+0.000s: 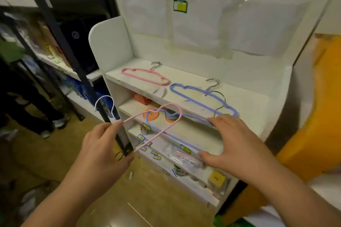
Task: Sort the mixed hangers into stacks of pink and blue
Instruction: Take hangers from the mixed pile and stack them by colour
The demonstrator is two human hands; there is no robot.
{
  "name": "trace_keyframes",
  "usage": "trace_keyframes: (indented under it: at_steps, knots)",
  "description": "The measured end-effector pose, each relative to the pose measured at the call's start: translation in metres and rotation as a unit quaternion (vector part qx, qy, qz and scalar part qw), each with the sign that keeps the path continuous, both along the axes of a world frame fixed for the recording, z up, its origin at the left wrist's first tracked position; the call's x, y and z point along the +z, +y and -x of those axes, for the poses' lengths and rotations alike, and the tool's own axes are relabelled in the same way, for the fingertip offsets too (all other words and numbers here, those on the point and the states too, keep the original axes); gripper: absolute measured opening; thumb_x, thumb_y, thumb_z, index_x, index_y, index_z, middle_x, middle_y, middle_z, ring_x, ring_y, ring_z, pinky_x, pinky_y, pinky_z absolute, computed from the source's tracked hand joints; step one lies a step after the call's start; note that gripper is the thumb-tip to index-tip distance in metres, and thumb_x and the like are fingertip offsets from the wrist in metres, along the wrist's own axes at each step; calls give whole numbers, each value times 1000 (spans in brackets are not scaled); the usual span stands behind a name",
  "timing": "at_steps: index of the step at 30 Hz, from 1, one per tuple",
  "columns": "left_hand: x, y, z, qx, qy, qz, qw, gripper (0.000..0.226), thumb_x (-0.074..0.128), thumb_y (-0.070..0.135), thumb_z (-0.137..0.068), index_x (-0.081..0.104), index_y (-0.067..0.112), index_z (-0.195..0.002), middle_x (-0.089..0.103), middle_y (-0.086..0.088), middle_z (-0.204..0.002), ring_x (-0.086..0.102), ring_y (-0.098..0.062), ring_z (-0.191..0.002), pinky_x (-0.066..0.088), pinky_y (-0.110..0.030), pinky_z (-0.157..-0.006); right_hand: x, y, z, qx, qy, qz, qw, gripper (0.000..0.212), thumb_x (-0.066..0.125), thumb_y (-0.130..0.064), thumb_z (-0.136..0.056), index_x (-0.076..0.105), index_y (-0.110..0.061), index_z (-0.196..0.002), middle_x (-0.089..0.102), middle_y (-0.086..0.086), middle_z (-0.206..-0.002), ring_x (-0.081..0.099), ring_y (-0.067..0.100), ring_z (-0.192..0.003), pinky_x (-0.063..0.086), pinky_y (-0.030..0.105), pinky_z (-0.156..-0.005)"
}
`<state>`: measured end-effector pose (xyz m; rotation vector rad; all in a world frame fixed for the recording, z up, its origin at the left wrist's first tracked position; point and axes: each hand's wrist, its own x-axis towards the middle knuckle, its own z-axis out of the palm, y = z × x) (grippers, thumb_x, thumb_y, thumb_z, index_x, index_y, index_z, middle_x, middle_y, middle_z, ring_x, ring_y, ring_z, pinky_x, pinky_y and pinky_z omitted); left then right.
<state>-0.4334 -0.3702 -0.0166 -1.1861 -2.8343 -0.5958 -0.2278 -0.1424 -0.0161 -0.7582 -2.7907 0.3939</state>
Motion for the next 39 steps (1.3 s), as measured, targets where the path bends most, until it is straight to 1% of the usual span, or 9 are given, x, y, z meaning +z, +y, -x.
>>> trace_keyframes:
  at_steps: [8, 14, 17, 20, 23, 26, 31, 35, 39]
  knots:
    - [4, 77, 104, -47, -16, 4, 999, 93, 71, 56, -74, 19, 40, -149, 26, 17, -141, 23, -8, -131, 32, -34, -108, 0, 57, 77, -71, 4, 11, 997, 83, 60, -69, -71, 37, -32, -141, 42, -18, -129, 34, 4, -124, 36, 21, -100]
    - [1, 142, 209, -135, -38, 12, 990, 91, 71, 47, -78, 16, 39, -151, 24, 15, -146, 19, -10, -135, 30, -37, -110, -15, 88, 123, -144, -24, 36, 989, 85, 55, -73, -64, 40, -34, -138, 42, -21, -128, 39, 3, -117, 44, 28, -95]
    - [0, 178, 268, -192, -42, 39, 980, 89, 70, 45, -80, 16, 39, -151, 23, 13, -147, 19, -10, -135, 27, -35, -111, -19, 98, 152, -170, -26, 45, 984, 82, 63, -66, -68, 39, -33, -140, 42, -19, -131, 37, 2, -121, 35, 19, -99]
    - [-10, 217, 326, -256, -30, 83, 963, 87, 72, 43, -79, 23, 35, -150, 26, 11, -148, 22, -11, -134, 25, -31, -111, -24, 112, 179, -196, -47, 55, 978, 84, 69, -59, -73, 35, -30, -145, 38, -16, -139, 32, 3, -128, 24, 15, -102]
    - [-21, 252, 368, -321, -22, 123, 939, 84, 71, 44, -76, 28, 39, -148, 31, 12, -146, 30, -10, -131, 30, -29, -108, -26, 122, 198, -219, -80, 56, 971, 82, 69, -58, -74, 38, -27, -144, 42, -12, -134, 37, 9, -126, 25, 15, -98]
    - [-28, 280, 395, -373, 10, 159, 914, 80, 70, 40, -75, 32, 37, -146, 37, 8, -141, 35, -17, -129, 31, -29, -107, -28, 124, 208, -241, -103, 51, 964, 81, 68, -59, -74, 40, -24, -142, 45, -10, -130, 42, 9, -119, 33, 19, -97]
    - [-45, 307, 425, -424, 5, 178, 888, 86, 61, 53, -62, 39, 35, -143, 44, 1, -136, 44, -25, -123, 35, -34, -107, -27, 116, 216, -274, -134, 62, 950, 85, 64, -64, -76, 29, -32, -146, 35, -15, -143, 33, 4, -129, 32, 21, -105]
    - [-56, 314, 434, -431, 5, 177, 885, 93, 52, 60, -56, 38, 33, -144, 43, 3, -137, 43, -22, -124, 33, -31, -108, -29, 117, 214, -287, -126, 56, 948, 85, 66, -64, -74, 28, -36, -145, 33, -19, -144, 31, 0, -126, 33, 22, -106]
    - [-59, 316, 439, -441, 5, 179, 879, 92, 58, 56, -60, 34, 33, -146, 41, 5, -140, 39, -20, -127, 31, -30, -109, -28, 115, 211, -303, -122, 57, 943, 79, 68, -62, -75, 29, -42, -140, 35, -22, -135, 30, -3, -114, 34, 19, -99]
